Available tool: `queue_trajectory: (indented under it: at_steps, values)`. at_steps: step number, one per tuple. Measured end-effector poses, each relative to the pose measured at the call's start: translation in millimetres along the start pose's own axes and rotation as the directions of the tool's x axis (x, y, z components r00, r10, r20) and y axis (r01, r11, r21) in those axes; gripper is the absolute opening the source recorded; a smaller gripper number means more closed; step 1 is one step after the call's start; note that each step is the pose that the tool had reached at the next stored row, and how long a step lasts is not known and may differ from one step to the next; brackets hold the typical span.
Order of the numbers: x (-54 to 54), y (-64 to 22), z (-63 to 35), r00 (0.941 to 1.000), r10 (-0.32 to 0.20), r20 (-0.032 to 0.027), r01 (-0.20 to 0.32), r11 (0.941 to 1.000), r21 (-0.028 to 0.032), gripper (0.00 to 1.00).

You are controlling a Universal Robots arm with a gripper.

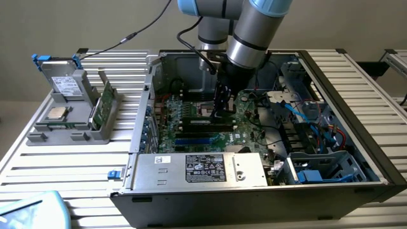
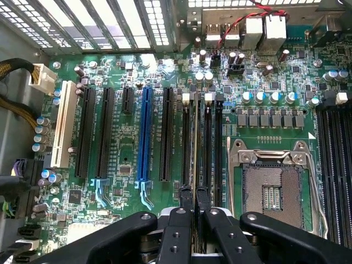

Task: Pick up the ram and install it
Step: 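Insert the ram into the slot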

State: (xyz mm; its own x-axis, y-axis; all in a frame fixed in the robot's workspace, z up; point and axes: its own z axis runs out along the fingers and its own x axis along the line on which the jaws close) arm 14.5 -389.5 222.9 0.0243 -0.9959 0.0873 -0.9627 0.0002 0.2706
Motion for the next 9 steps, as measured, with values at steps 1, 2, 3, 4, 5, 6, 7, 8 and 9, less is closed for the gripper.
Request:
queue_trajectory:
  at_steps: [1,2,3,4,5,6,7,8,9]
  values:
    - [0.0,0.1,-0.1,1.0000,0.000,0.0000,0.000,1.0000,0.0017,0.14]
    - [0.0,0.1,-0.2,1.0000,0.000,-0.0002,0.000,1.0000,0.0031,0.14]
    - [0.0,0.0,-0.2,1.0000,0.000,0.0000,0.000,1.0000,0.0037,0.14]
    - [0.1,0.0,-0.2,1.0000,0.000,-0.0003,0.000,1.0000,0.0038,0.14]
    - [0.2,0.1,-0.2,1.0000,0.000,-0.0004,0.000,1.0000,0.0039,0.14]
    - [0.4,0.1,-0.2,1.0000,0.000,-0.0005,0.000,1.0000,0.0039,0.14]
    - [0.8,0.3,-0.2,1.0000,0.000,-0.0008,0.000,1.0000,0.0039,0.14]
    - [1.1,0.3,-0.1,1.0000,0.000,-0.0009,0.000,1.0000,0.0039,0.14]
    - [1.8,0.3,0.0,1.0000,0.000,-0.0009,0.000,1.0000,0.0040,0.14]
